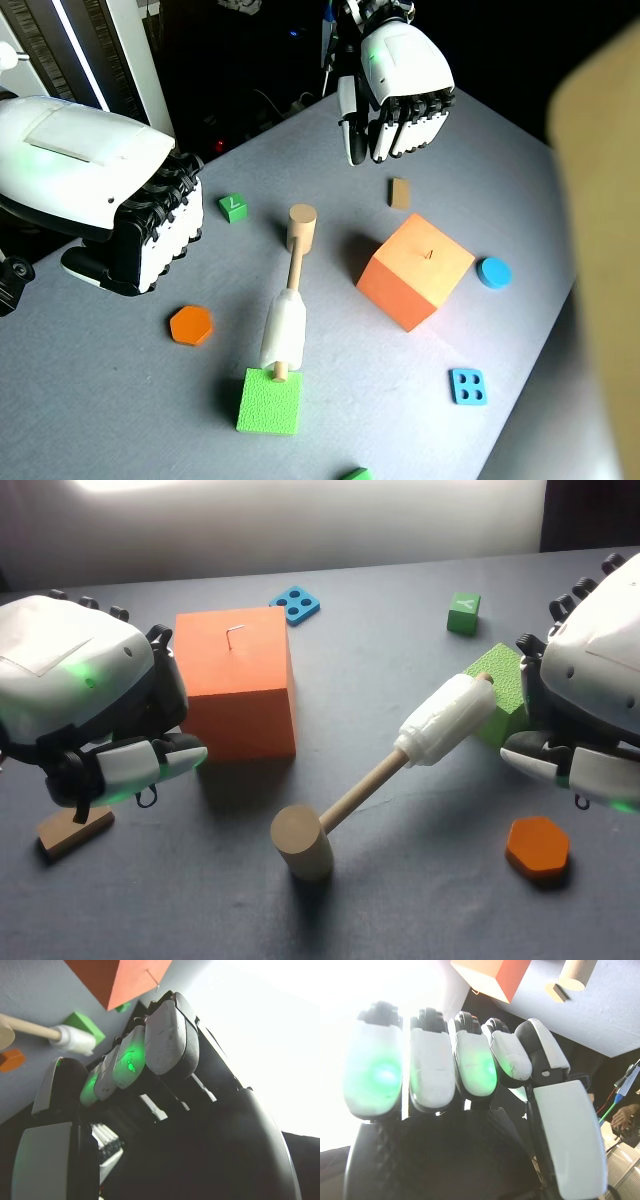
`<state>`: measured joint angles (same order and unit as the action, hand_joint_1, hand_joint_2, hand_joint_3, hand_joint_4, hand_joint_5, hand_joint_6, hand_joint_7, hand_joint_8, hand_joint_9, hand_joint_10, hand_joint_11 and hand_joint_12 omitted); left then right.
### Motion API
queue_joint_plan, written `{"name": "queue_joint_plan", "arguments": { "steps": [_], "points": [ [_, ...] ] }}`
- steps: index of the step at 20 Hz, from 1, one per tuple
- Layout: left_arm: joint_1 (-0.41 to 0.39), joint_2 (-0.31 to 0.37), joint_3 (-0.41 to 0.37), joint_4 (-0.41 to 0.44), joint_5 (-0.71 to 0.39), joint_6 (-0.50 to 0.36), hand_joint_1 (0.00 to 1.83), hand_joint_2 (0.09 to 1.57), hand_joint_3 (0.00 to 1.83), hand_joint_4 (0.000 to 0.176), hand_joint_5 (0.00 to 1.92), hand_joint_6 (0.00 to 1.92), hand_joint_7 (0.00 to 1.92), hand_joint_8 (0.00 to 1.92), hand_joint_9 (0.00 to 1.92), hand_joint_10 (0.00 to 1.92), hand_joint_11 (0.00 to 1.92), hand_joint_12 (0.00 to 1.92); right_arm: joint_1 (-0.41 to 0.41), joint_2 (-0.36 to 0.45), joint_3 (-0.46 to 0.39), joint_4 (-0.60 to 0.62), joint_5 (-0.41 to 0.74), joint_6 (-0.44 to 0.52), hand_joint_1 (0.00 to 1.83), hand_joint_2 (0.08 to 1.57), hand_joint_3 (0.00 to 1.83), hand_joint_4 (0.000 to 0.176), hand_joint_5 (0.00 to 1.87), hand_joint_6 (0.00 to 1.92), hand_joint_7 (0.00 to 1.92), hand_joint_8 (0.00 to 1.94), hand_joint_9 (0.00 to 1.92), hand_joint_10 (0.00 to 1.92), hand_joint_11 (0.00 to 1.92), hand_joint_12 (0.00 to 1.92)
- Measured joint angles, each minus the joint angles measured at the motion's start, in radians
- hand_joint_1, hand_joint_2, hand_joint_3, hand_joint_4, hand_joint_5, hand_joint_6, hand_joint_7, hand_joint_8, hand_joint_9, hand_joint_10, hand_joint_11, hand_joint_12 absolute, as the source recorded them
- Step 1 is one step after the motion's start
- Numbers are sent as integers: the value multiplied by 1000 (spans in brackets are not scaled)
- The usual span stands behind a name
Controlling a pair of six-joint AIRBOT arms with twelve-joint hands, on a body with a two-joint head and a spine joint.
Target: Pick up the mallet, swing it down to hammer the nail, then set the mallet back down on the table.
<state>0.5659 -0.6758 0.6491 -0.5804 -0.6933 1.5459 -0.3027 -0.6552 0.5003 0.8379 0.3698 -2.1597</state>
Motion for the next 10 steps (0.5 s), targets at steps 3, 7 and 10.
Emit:
{"name": "queue_joint_plan", "arguments": {
  "steps": [3, 7, 10],
  "points": [
    [0, 0, 6, -4, 6, -2, 0, 1129, 31, 0, 0, 0, 0, 0, 0, 0, 0, 0, -2, 0, 0, 5, -2, -8, 22, 1175, 5, 0, 12, 4, 17, 5, 2, 1, 23, 11],
    [1, 1, 12, 20, -1, -33, 0, 1124, 25, 0, 0, 0, 0, 0, 0, 0, 0, 0, -2, -1, 0, -1, 5, -11, 84, 1173, 2, 0, 24, 0, 21, 0, 2, 0, 19, 15],
    [17, 8, 35, 148, 14, -158, 0, 1120, 21, 0, 0, 0, 0, 0, 0, 0, 0, 0, -8, -1, 5, -70, 8, 55, 143, 1155, 0, 0, 41, 4, 40, 5, 24, 5, 45, 33]
  ]
}}
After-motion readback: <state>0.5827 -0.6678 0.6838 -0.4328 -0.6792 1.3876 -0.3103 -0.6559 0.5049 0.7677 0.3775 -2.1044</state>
